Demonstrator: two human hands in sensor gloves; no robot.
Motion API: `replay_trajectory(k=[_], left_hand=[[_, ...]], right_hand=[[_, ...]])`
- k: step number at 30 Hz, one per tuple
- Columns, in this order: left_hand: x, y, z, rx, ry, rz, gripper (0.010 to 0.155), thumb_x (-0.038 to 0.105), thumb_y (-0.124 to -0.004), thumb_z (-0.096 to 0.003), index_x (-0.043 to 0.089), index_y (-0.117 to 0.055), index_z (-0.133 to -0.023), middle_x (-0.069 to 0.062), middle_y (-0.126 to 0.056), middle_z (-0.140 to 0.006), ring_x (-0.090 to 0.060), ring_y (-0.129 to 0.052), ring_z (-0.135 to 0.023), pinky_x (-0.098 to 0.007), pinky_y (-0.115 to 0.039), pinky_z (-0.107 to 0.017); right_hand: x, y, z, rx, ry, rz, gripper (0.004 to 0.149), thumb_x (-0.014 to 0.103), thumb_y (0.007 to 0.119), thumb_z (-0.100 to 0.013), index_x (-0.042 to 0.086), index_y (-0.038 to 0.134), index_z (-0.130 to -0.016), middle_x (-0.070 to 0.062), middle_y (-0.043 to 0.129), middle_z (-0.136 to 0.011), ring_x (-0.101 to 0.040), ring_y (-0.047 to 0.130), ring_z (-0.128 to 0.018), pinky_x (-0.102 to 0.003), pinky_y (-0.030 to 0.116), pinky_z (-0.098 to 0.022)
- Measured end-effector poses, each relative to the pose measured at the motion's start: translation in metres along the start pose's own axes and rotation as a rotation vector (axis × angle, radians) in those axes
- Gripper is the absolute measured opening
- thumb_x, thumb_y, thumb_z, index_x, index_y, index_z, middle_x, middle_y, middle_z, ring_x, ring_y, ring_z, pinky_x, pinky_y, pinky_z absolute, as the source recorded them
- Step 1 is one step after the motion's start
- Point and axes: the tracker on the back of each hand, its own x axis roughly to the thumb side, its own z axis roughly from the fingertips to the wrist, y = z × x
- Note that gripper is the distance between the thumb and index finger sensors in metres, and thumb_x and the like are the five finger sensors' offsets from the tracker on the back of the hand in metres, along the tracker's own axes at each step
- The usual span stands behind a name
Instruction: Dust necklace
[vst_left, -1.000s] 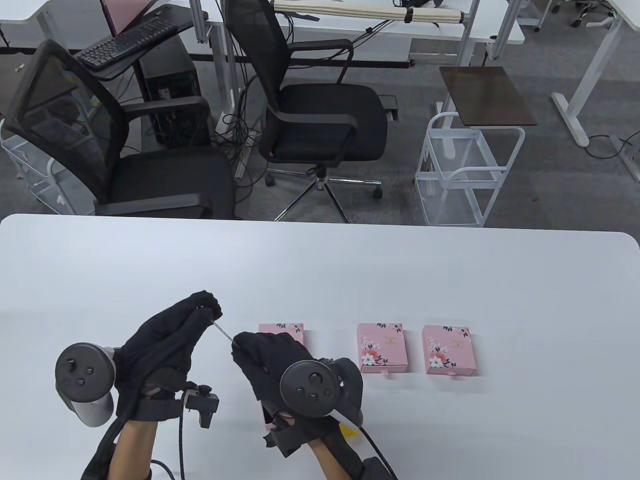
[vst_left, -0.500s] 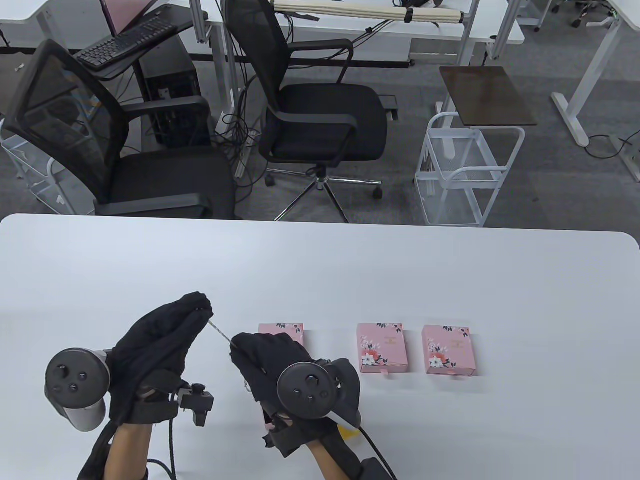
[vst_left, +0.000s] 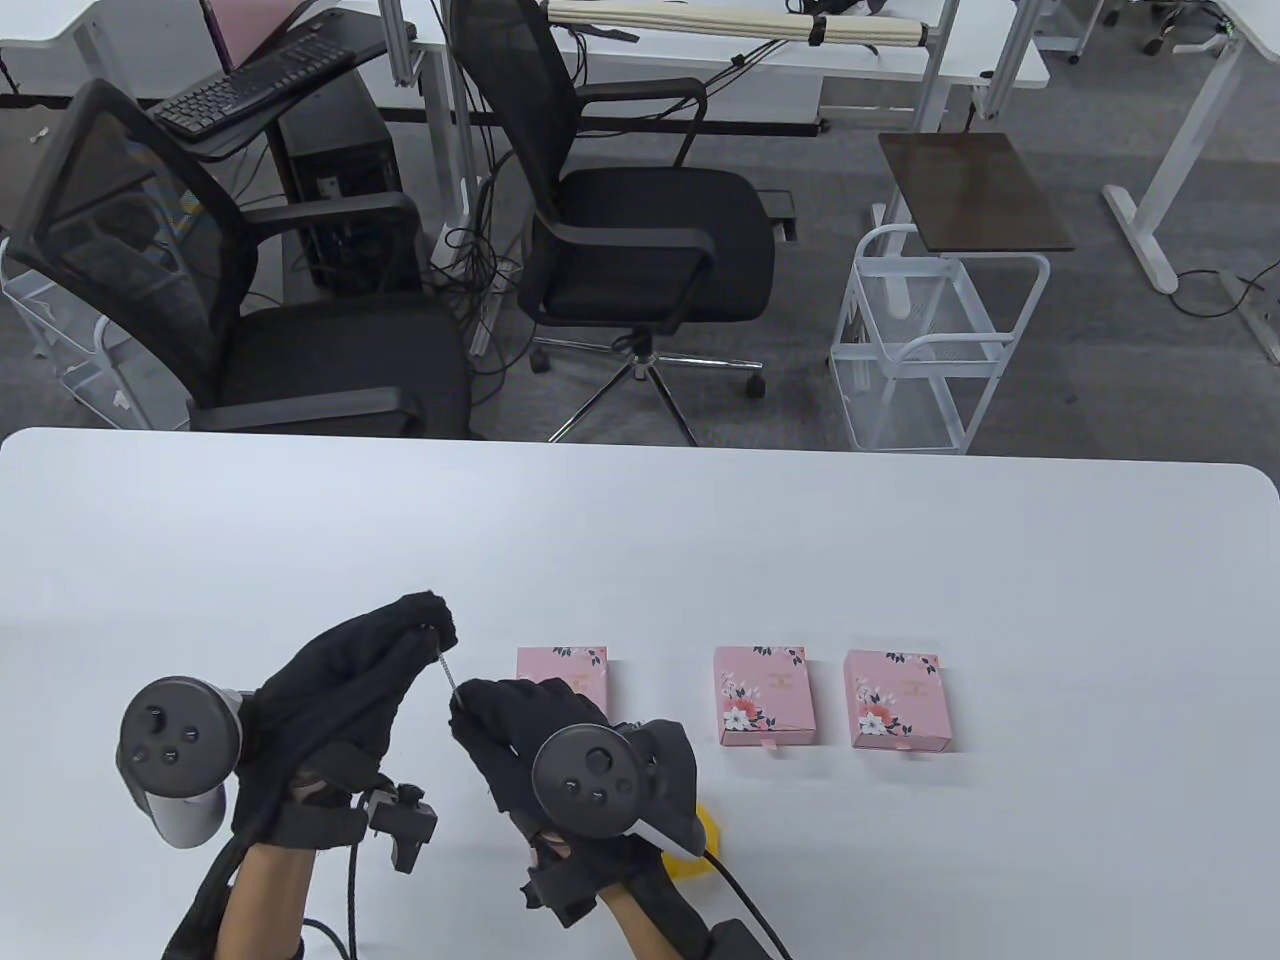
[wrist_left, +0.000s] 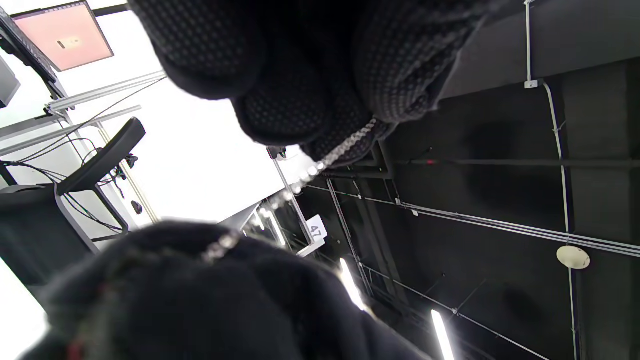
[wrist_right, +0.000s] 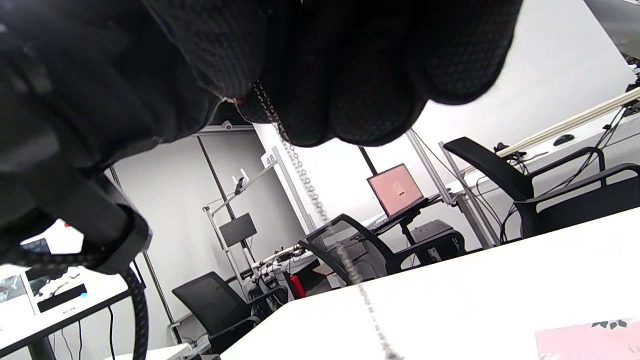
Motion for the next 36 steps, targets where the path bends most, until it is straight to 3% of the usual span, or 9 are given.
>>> replay_trajectory(k=[5,9,15,19,26,30,33,36], left_hand=[[0.002,0.0,0.001,0.008,-0.007,-0.03,0.036,0.037,-0.09,-0.0529,0.03,-0.092,-0.088,0.0,-0.105,-0.079,-0.02,-0.099,-0.068,-0.04,-0.087,-0.05],[0.0,0.006,0.001,0.015,0.009,-0.011,0.036,0.041,-0.093,-0.0505,0.032,-0.093,-0.086,0.002,-0.105,-0.079,-0.02,-0.098,-0.069,-0.04,-0.086,-0.05],[-0.001,0.012,0.003,0.037,0.021,0.012,0.037,0.042,-0.094,-0.0493,0.032,-0.094,-0.085,0.002,-0.105,-0.079,-0.019,-0.098,-0.069,-0.04,-0.086,-0.05],[0.0,0.013,0.003,0.035,0.016,0.045,0.037,0.043,-0.094,-0.0497,0.032,-0.094,-0.085,0.002,-0.105,-0.079,-0.019,-0.098,-0.069,-0.04,-0.086,-0.05],[0.001,0.012,0.004,0.027,0.006,0.075,0.037,0.043,-0.093,-0.0505,0.032,-0.094,-0.086,0.002,-0.105,-0.079,-0.019,-0.098,-0.069,-0.039,-0.086,-0.05],[0.001,0.012,0.004,0.024,0.002,0.076,0.037,0.043,-0.093,-0.0508,0.031,-0.093,-0.086,0.002,-0.105,-0.079,-0.019,-0.098,-0.069,-0.04,-0.086,-0.05],[0.001,0.011,0.004,0.023,0.002,0.08,0.037,0.043,-0.093,-0.0508,0.032,-0.093,-0.086,0.002,-0.104,-0.079,-0.019,-0.098,-0.069,-0.04,-0.086,-0.05],[0.0,0.012,0.004,0.023,0.005,0.087,0.037,0.043,-0.093,-0.0511,0.031,-0.093,-0.086,0.002,-0.105,-0.079,-0.019,-0.098,-0.069,-0.04,-0.086,-0.05]], right_hand=[[0.005,0.013,0.002,0.055,-0.004,-0.019,0.038,0.032,0.076,-0.065,0.011,0.078,-0.096,-0.02,0.089,-0.086,-0.042,0.09,-0.067,-0.053,0.076,-0.055],[0.002,0.01,0.008,0.106,0.035,0.041,0.045,0.035,0.075,-0.065,0.01,0.072,-0.102,-0.023,0.083,-0.094,-0.045,0.087,-0.073,-0.055,0.073,-0.058],[-0.05,-0.011,0.028,0.116,0.216,0.198,0.048,0.035,0.076,-0.065,0.008,0.069,-0.105,-0.026,0.079,-0.098,-0.048,0.084,-0.076,-0.057,0.072,-0.059],[-0.095,-0.013,0.054,0.251,0.35,0.307,0.051,0.036,0.076,-0.065,0.008,0.066,-0.107,-0.027,0.075,-0.102,-0.051,0.08,-0.08,-0.059,0.069,-0.061],[-0.142,0.021,0.088,0.605,0.456,0.395,0.066,0.038,0.078,-0.063,0.006,0.052,-0.115,-0.031,0.058,-0.113,-0.058,0.067,-0.091,-0.063,0.062,-0.066],[-0.148,0.043,0.089,0.683,0.456,0.432,0.075,0.043,0.079,-0.061,0.007,0.044,-0.118,-0.033,0.049,-0.117,-0.06,0.061,-0.093,-0.065,0.059,-0.067],[-0.148,0.059,0.089,0.731,0.445,0.491,0.074,0.044,0.079,-0.061,0.009,0.046,-0.117,-0.033,0.047,-0.116,-0.059,0.063,-0.093,-0.064,0.06,-0.067],[-0.145,0.063,0.088,0.637,0.353,0.659,0.061,0.035,0.082,-0.06,0.014,0.057,-0.112,-0.026,0.065,-0.108,-0.049,0.077,-0.085,-0.057,0.068,-0.063]])
